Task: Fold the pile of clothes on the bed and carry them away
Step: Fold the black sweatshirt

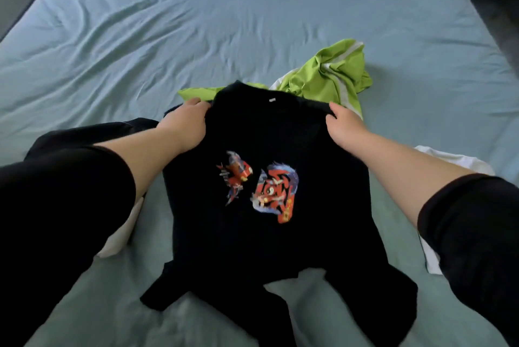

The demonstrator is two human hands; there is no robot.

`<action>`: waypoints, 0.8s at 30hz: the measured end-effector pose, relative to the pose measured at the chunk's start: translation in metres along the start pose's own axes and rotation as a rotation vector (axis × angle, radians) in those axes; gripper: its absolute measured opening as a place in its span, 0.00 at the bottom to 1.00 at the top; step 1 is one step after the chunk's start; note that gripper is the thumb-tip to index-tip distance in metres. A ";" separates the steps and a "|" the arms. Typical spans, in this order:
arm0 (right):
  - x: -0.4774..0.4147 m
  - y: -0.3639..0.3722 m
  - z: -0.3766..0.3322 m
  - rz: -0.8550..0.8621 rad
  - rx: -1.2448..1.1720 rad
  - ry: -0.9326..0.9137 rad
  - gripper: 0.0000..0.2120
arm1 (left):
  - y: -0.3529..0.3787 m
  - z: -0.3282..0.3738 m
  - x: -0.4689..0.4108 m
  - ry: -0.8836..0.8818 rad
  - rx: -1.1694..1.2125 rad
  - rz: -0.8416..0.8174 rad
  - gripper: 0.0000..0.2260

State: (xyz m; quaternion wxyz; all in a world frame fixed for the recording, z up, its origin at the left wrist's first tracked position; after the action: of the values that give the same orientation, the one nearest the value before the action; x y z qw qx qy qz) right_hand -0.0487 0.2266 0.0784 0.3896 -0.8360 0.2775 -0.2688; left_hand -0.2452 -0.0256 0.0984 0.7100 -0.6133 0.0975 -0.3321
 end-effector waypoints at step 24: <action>0.327 0.218 -0.018 -0.323 -0.490 0.303 0.21 | 0.148 -0.013 0.245 -0.652 0.621 -0.107 0.28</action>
State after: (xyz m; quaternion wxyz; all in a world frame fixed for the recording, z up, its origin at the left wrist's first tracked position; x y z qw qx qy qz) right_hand 0.1133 -0.1209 -0.0099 0.0836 -0.8886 0.2526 -0.3735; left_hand -0.0135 -0.1770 0.0231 0.8358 -0.4481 -0.2671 -0.1714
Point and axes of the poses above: each hand's wrist, its own x-axis away from the middle knuckle, its own y-axis out of the palm, z = x × y, the point moved 1 cm from there along -x, towards the middle knuckle, and after that the axes turned 9 degrees about -y, right-handed, at the moved point
